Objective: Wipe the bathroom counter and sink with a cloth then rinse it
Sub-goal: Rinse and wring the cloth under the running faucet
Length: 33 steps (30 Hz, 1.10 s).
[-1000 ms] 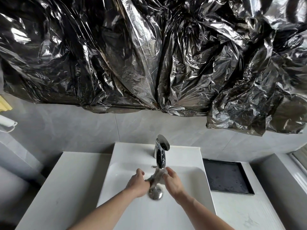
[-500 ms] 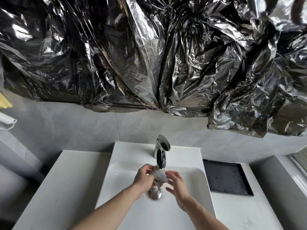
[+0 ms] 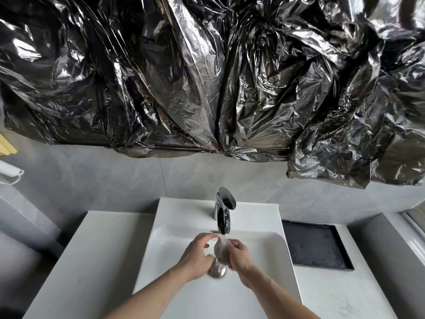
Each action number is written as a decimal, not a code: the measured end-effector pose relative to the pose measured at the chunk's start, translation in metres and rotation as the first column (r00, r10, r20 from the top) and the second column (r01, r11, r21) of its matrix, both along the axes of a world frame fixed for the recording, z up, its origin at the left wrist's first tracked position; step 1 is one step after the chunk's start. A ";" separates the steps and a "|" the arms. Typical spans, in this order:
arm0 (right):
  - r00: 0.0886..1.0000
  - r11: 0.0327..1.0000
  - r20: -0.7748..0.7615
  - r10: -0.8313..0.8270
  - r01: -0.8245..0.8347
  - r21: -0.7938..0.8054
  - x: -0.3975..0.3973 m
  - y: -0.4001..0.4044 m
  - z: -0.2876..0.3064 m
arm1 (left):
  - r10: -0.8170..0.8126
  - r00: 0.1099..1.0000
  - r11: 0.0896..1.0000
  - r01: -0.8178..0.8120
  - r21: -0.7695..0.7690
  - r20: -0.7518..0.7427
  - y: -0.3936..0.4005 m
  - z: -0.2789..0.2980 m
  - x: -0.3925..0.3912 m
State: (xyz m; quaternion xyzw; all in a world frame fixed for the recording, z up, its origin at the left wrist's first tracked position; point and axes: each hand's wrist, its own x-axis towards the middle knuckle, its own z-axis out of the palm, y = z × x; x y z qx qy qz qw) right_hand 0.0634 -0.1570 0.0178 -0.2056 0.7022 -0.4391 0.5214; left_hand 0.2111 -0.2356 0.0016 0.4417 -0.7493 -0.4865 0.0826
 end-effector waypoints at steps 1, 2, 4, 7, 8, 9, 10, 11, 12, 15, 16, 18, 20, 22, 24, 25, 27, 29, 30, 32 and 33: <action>0.999 0.999 0.010 0.032 -0.032 -0.005 0.001 -0.001 0.003 | -0.036 0.999 0.999 0.036 -0.025 0.000 0.001 -0.001 0.003; 0.997 0.997 0.030 0.077 -0.077 0.006 0.001 -0.003 0.004 | -0.071 0.997 0.997 0.071 -0.039 -0.003 0.002 -0.001 0.004; 0.982 0.983 0.062 0.178 -0.180 0.027 0.001 -0.007 0.007 | -0.108 0.994 0.991 0.109 -0.080 0.016 0.004 0.000 0.003; 0.932 0.935 -0.075 0.355 -0.353 0.031 0.005 -0.008 0.013 | -0.058 0.994 0.981 0.073 -0.180 0.088 0.000 0.002 0.000; 0.904 0.915 -0.153 0.400 -0.402 0.016 0.007 -0.010 0.012 | -0.035 0.994 0.977 0.057 -0.207 0.105 -0.003 0.003 -0.001; 0.878 0.906 -0.247 0.411 -0.423 0.004 0.007 -0.010 0.009 | -0.029 0.992 0.972 0.057 -0.227 0.124 -0.005 0.004 -0.001; 0.837 0.900 -0.357 0.415 -0.435 0.027 0.006 -0.009 0.006 | -0.036 0.988 0.968 0.072 -0.241 0.152 -0.007 0.006 -0.003; 0.776 0.887 -0.464 0.428 -0.458 0.053 0.001 -0.009 -0.002 | -0.047 0.981 0.964 0.093 -0.247 0.188 -0.009 0.007 -0.005; 0.708 0.867 -0.540 0.455 -0.491 0.086 -0.005 -0.008 -0.003 | -0.054 0.974 0.960 0.111 -0.257 0.221 -0.009 0.009 -0.007; 0.599 0.873 -0.689 0.407 -0.478 0.100 -0.011 -0.007 0.008 | -0.037 0.950 0.959 0.121 -0.256 0.310 -0.006 0.014 -0.013; 0.584 0.878 -0.700 0.410 -0.462 0.128 -0.012 -0.008 0.012 | -0.025 0.951 0.970 0.098 -0.221 0.308 -0.005 0.013 -0.014; 0.534 0.876 -0.734 0.420 -0.450 0.174 -0.013 -0.009 0.018 | 0.002 0.967 0.994 0.026 -0.106 0.255 0.000 0.012 -0.018; 0.564 0.903 -0.724 0.397 -0.382 0.198 -0.013 -0.008 0.015 | 0.065 0.986 0.998 -0.065 -0.007 0.152 0.005 0.009 -0.022; 0.673 0.942 -0.663 0.327 -0.288 0.172 -0.016 -0.008 0.006 | 0.122 0.992 0.988 -0.124 0.098 0.022 0.008 0.007 -0.024; 0.772 0.955 -0.564 0.293 -0.269 0.127 -0.016 -0.008 0.001 | 0.112 0.992 0.985 -0.103 0.140 -0.057 0.009 0.003 -0.025; 0.831 0.957 -0.479 0.284 -0.274 0.093 -0.015 -0.008 -0.001 | 0.096 0.993 0.990 -0.088 0.112 -0.068 0.009 0.004 -0.024; 0.899 0.955 -0.328 0.291 -0.294 0.042 -0.014 -0.005 -0.004 | 0.119 0.990 0.990 -0.113 0.079 -0.076 0.006 0.004 -0.021; 0.896 0.944 -0.299 0.328 -0.322 0.069 -0.015 -0.001 -0.011 | 0.162 0.986 0.984 -0.159 0.085 -0.039 0.002 0.004 -0.019; 0.894 0.937 -0.281 0.350 -0.339 0.088 -0.016 0.001 -0.013 | 0.163 0.987 0.985 -0.163 0.066 0.000 0.000 0.003 -0.018; 0.916 0.937 -0.198 0.349 -0.334 0.106 -0.017 0.003 -0.012 | 0.149 0.987 0.987 -0.152 0.044 0.064 -0.002 0.002 -0.018; 0.930 0.941 -0.149 0.335 -0.322 0.102 -0.017 0.004 -0.010 | 0.148 0.985 0.988 -0.152 0.037 0.088 -0.003 0.002 -0.019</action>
